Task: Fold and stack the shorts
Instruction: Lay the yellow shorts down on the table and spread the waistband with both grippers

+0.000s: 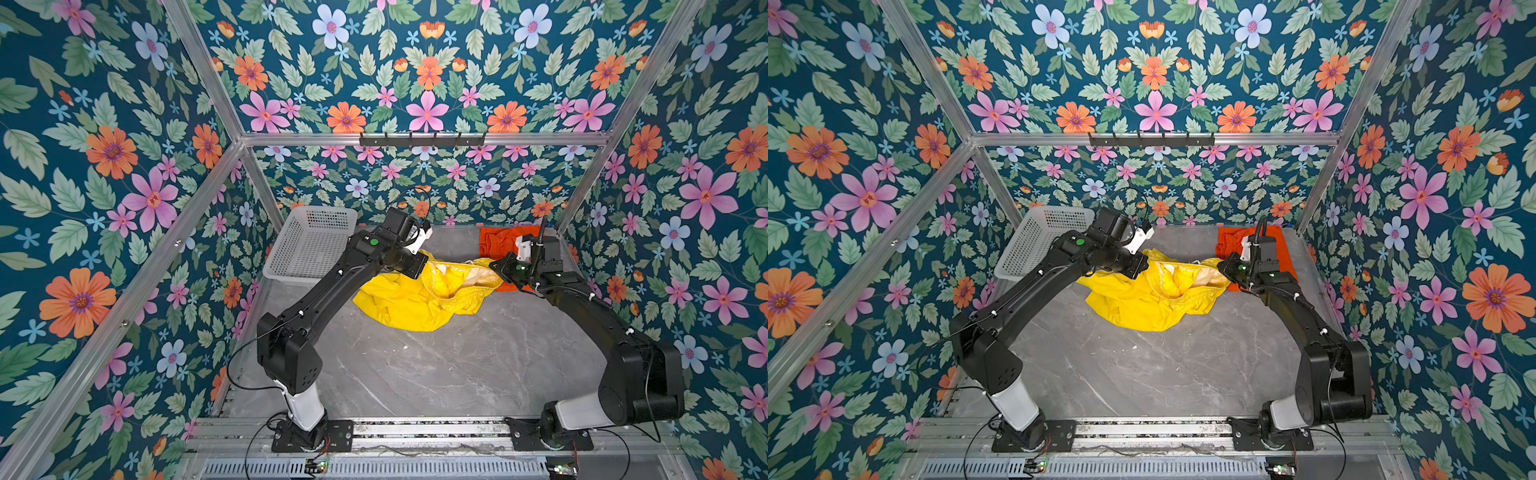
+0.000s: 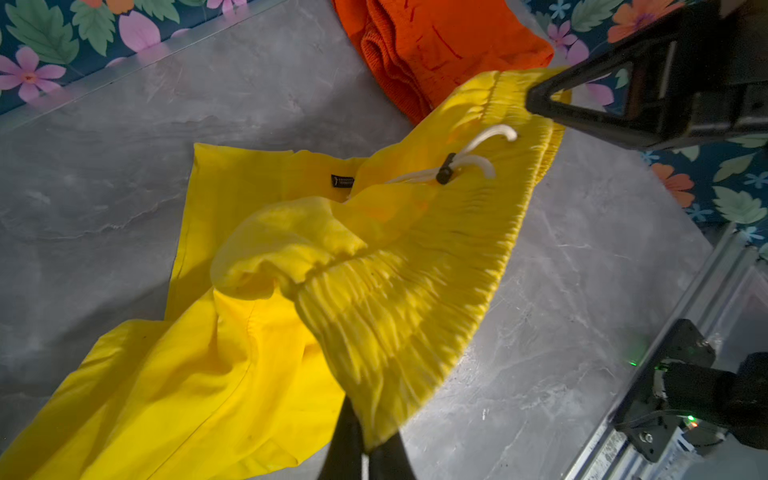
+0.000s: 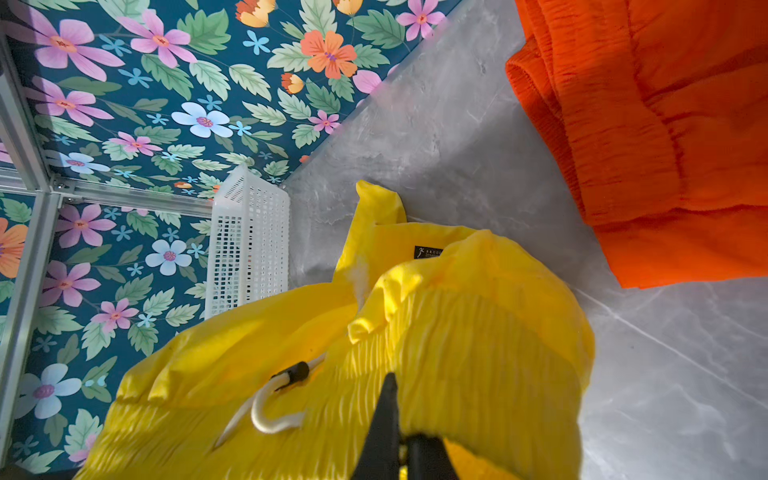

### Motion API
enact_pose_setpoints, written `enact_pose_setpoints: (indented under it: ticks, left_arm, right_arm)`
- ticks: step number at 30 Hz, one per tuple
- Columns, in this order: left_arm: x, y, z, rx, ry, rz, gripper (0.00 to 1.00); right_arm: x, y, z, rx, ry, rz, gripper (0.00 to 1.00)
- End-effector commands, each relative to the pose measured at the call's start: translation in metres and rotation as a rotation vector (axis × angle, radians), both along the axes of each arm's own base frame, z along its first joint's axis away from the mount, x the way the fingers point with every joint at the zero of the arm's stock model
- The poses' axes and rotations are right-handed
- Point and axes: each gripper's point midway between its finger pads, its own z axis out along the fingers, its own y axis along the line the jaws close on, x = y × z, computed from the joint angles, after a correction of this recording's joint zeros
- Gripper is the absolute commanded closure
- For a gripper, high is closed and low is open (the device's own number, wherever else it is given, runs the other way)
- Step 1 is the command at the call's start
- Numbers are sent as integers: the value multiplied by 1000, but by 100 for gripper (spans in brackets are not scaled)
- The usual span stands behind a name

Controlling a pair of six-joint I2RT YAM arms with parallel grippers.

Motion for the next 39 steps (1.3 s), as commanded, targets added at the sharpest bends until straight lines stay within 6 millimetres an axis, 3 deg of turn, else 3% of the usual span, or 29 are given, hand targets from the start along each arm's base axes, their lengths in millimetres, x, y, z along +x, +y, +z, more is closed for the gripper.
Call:
enact_pose_setpoints:
  ticks: [1,4,6,8,13,18,22,35,37,39]
  left_arm:
    - [-4,-10,4,-77,34,-8,100]
    - [-6,-19,-3,-116,78,-13,100]
    - [-4,-25,-5,-143,99,-17,100]
    - [-3,-30,-5,-161,114,-20,100]
    - [0,-40,-8,-193,175,-12,100]
    - [1,-41,-15,-193,256,51,100]
    - [-1,-42,-19,-198,289,63,100]
    - [-11,-46,-15,-243,325,41,100]
    - [-12,-46,-11,-253,318,36,100]
    - [-10,-44,-5,-268,305,38,95]
  right_arm:
    - [-2,1,8,-42,-46,53,80]
    - [-14,-4,24,-121,-119,59,56]
    - [-32,-10,35,-228,-181,45,50]
    - [-54,-2,47,-338,-262,70,48]
    - [-101,51,55,-409,-504,244,46]
    - [-124,122,36,-476,-651,430,45]
    - [-113,156,23,-436,-622,449,43]
    - [-36,176,-5,-478,-561,210,40]
    - [-30,176,-8,-497,-561,199,47]
    - [-30,176,-10,-507,-570,220,61]
